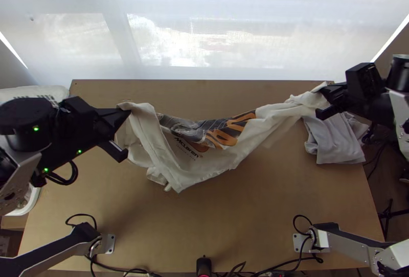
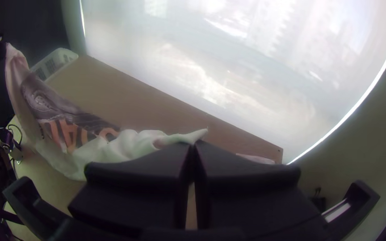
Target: Fold the t-shirt
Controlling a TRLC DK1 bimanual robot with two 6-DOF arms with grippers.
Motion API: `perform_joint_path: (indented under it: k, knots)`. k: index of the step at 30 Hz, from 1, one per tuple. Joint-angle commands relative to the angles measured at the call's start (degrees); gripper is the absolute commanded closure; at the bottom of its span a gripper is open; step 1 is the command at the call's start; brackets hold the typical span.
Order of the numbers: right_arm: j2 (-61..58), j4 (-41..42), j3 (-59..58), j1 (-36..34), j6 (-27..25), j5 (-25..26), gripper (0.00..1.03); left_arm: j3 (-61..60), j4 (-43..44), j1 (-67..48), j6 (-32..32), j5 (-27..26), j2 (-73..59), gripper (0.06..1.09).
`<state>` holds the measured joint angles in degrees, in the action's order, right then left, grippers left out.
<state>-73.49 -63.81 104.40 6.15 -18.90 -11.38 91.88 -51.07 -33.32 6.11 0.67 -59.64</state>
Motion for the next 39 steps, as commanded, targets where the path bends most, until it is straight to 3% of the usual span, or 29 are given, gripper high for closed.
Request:
perform_joint_path:
  k: [1, 8, 14, 15, 16, 18, 20, 29, 33, 39]
  knots:
    - [-1.83, 2.2, -9.04, 1.49, -0.35, -0.14, 1.0, -22.35, 11.25, 4.84, 4.26, 0.21, 4.18, 1.05]
    - [-0.6, 2.2, -20.11, 3.34, -0.53, -0.14, 1.0, -38.17, 26.46, 11.08, 5.14, 0.21, 2.33, 1.05]
    - [0.63, 4.13, -26.09, 3.87, -0.62, -0.14, 1.0, -46.52, 33.4, 11.52, 5.05, 0.21, -0.57, 1.04]
    - [0.63, 4.57, -26.62, 3.87, -0.7, -0.14, 1.0, -47.23, 34.19, 11.88, 5.05, 0.21, -1.01, 0.97]
    - [0.72, 4.84, -27.06, 3.87, -0.79, -0.14, 1.0, -47.75, 34.55, 12.32, 5.14, 0.21, -1.62, 0.83]
    - [0.72, 5.19, -27.67, 3.95, -0.88, -0.14, 1.0, -48.02, 34.55, 12.67, 5.23, 0.21, -3.12, 0.44]
    - [0.72, 5.72, -28.11, 3.95, -0.79, -0.23, 1.0, -47.49, 32.79, 13.02, 5.23, 0.21, -4.08, 0.21]
    - [0.63, 6.68, -28.29, 3.87, -0.79, -0.31, 1.0, -38.09, 10.46, 5.64, 5.84, -1.46, 4.09, 0.15]
    - [0.54, 7.12, -28.29, 3.6, -0.7, -0.31, 1.0, -36.15, 1.23, 0.8, 3.3, -5.85, 5.41, 0.15]
    - [0.72, 7.65, -28.46, 3.52, -0.35, -0.31, 1.0, -40.9, 2.2, -9.13, -1.28, -5.76, 0.84, 0.15]
